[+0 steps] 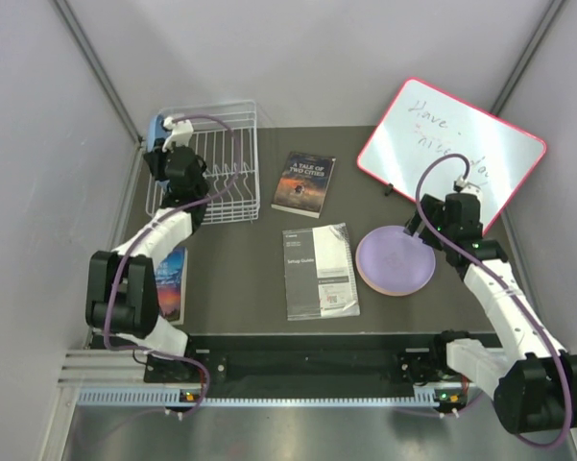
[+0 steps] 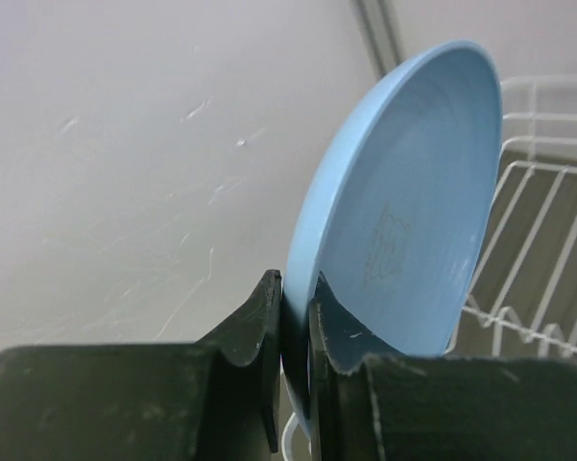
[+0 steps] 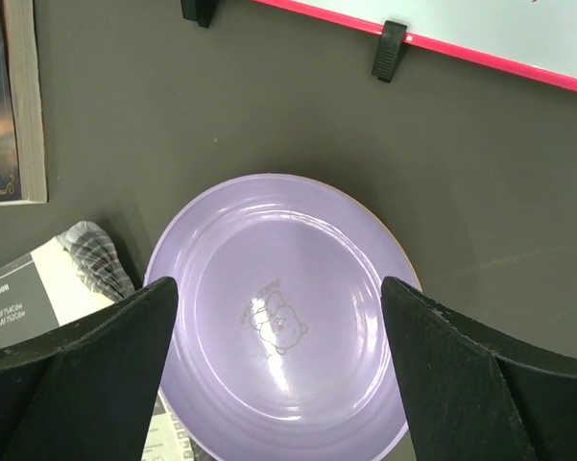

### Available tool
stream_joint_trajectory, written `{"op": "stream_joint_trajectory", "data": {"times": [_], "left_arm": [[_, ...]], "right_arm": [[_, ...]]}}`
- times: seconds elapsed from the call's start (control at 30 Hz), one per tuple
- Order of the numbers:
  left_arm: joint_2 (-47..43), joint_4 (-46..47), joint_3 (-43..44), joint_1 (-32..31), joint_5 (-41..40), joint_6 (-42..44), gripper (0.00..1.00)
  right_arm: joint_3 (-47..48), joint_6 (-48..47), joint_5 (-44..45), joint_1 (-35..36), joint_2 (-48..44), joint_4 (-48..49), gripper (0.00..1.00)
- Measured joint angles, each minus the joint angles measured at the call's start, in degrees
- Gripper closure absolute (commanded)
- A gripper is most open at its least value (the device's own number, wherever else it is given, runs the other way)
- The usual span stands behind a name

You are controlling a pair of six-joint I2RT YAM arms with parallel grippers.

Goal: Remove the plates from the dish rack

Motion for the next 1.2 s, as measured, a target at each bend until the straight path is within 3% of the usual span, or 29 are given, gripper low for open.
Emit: {"op": "stream_joint_trajectory", "data": {"times": [0.2, 0.4, 0.77, 1.07, 1.1, 1.13, 1.17, 1.2], "left_arm": [[-6.8, -11.7, 3.8, -5.1, 3.9, -10.3, 1.0], [-12.4, -23.1, 5.2, -6.7, 25.4, -33.1, 1.0], [-8.6, -22.2, -0.3, -10.3, 56.8, -58.4, 1.0], [-4.7, -18.7, -0.8, -15.0, 65.0, -65.0, 1.0], [-4.3, -18.0, -0.8, -15.5, 66.0, -65.7, 1.0], [-4.0, -17.5, -0.8, -15.9, 66.7, -66.2, 1.0], [-3.8, -17.3, -0.8, -16.1, 67.2, -66.6, 1.0], [-3.5, -16.9, -0.8, -16.6, 67.8, -67.1, 1.0]], "right_arm": [[0.0, -0.9, -3.0, 0.0, 0.5, 0.9, 0.13], [1.6, -1.4, -13.1, 0.0, 1.6, 7.3, 0.13], [3.5, 5.6, -29.3, 3.3, 10.1, 28.2, 0.13], [4.9, 7.8, -31.1, 8.5, 15.1, 34.9, 0.14], [5.0, 7.9, -31.1, 8.7, 15.7, 35.5, 0.17], [5.0, 8.0, -31.1, 8.8, 16.2, 36.0, 0.26], [5.0, 8.0, -31.1, 8.9, 16.6, 36.2, 0.47], [5.0, 8.2, -31.1, 9.0, 17.2, 36.3, 0.58]]}}
